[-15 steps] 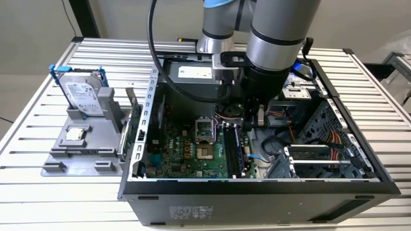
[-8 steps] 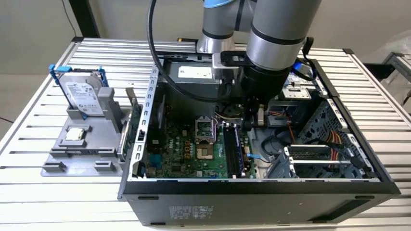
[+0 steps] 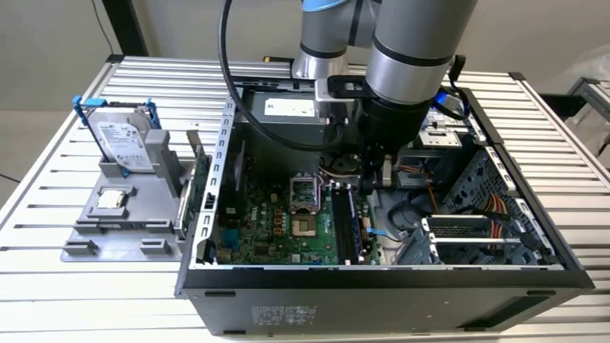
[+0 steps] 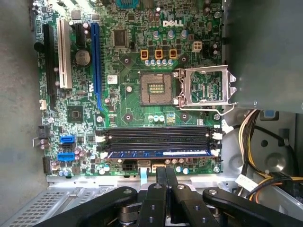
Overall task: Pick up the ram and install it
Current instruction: 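Press down the ram until it locks into place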
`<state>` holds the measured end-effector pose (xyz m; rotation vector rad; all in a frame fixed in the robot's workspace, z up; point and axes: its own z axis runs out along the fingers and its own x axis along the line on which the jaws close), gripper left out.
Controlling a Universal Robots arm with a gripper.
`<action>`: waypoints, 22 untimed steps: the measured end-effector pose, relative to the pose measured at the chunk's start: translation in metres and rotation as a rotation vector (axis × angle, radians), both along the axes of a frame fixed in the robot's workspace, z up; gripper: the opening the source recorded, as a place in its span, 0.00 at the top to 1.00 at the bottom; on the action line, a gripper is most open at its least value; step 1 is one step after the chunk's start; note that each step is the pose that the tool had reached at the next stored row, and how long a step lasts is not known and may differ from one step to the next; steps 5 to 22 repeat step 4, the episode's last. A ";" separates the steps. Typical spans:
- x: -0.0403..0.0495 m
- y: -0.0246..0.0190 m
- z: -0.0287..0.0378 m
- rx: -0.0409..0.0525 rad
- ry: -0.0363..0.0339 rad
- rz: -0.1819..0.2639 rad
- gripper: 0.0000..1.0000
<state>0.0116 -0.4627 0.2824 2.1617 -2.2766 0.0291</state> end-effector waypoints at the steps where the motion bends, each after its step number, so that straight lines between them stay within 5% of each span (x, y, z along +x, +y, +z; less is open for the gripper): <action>1: 0.0000 0.0000 0.0000 0.0000 0.0005 0.000 1.00; 22: 0.0000 0.0000 0.0000 0.0000 0.0020 0.000 1.00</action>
